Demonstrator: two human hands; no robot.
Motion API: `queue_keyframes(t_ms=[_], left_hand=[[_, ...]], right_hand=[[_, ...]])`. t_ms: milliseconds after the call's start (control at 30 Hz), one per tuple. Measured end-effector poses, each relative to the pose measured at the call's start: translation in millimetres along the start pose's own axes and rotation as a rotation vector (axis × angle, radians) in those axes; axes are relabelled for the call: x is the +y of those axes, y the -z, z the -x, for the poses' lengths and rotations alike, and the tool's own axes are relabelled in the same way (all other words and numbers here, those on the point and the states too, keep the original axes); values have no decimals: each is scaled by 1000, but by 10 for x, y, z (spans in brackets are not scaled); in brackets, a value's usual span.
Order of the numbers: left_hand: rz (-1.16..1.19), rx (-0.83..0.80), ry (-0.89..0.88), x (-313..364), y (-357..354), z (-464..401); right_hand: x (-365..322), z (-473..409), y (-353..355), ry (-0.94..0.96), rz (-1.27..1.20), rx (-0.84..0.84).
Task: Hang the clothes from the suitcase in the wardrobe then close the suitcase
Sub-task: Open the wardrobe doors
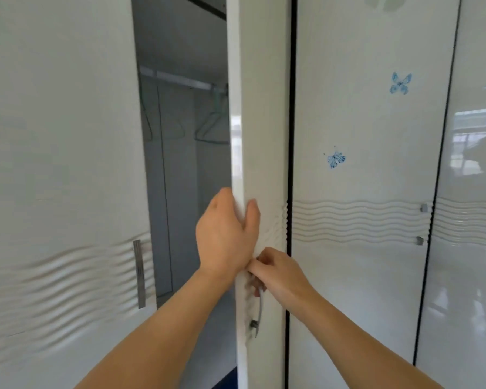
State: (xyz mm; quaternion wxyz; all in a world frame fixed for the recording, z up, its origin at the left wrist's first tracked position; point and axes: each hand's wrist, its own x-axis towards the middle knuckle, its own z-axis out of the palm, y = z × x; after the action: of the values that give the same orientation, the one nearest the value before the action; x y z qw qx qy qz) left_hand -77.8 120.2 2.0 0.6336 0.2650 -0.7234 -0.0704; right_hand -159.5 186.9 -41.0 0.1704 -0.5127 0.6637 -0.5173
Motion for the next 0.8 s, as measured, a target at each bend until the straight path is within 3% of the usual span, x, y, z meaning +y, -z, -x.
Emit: queue_keyframes(t_ms=[67, 200, 333, 633, 800], left_hand=[[20, -48, -67, 265, -111, 85], [30, -271, -152, 765, -409, 274], [-24, -407, -226, 961, -696, 459], [-189, -643, -133, 724, -914, 521], [-310, -766, -66, 361, -875, 424]], right_hand=[[84, 211, 321, 27, -31, 42], [366, 533, 902, 83, 256, 240], [577, 670, 1418, 40, 364, 384], [932, 506, 2213, -307, 361, 601], [1052, 348, 2376, -422, 130, 618]])
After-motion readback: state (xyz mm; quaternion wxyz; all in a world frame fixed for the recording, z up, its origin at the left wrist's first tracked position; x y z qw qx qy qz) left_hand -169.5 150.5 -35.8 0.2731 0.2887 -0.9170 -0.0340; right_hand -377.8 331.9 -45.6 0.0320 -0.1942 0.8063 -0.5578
